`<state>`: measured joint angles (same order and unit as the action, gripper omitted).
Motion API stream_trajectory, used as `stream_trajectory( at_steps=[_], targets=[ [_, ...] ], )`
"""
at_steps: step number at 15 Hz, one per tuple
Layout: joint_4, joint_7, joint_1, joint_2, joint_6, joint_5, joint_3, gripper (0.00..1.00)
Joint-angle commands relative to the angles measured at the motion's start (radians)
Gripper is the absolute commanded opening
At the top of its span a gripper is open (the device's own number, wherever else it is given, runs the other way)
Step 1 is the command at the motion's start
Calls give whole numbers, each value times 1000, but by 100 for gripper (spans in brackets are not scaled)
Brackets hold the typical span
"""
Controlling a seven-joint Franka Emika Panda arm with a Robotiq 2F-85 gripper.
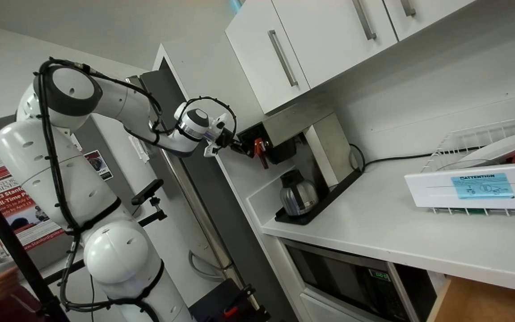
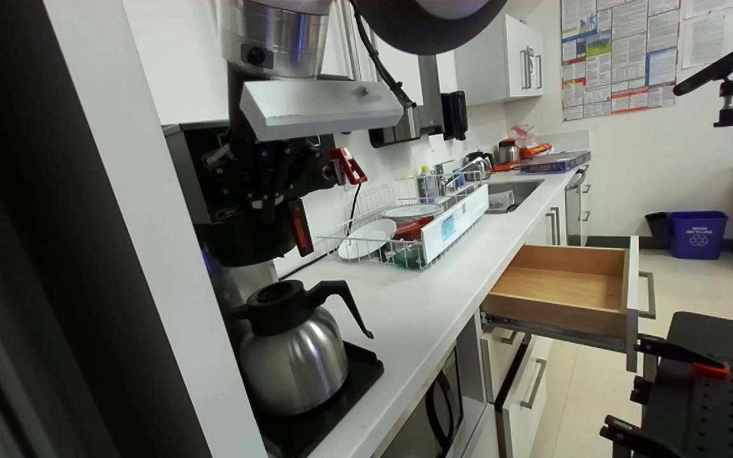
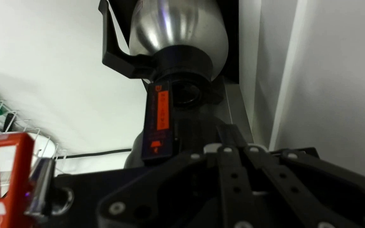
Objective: Turn off the coffee maker
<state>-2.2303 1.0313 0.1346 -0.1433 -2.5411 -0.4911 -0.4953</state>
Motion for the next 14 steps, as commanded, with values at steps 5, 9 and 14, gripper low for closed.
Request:
stream_trajectory(
  at_steps=[5, 9, 14],
  targets=[
    [-61, -110, 122, -202, 104, 181, 65, 0],
    [-76, -260, 175, -360, 345, 362, 93, 0],
    [-75, -356, 170, -503, 578, 397, 88, 0]
  ],
)
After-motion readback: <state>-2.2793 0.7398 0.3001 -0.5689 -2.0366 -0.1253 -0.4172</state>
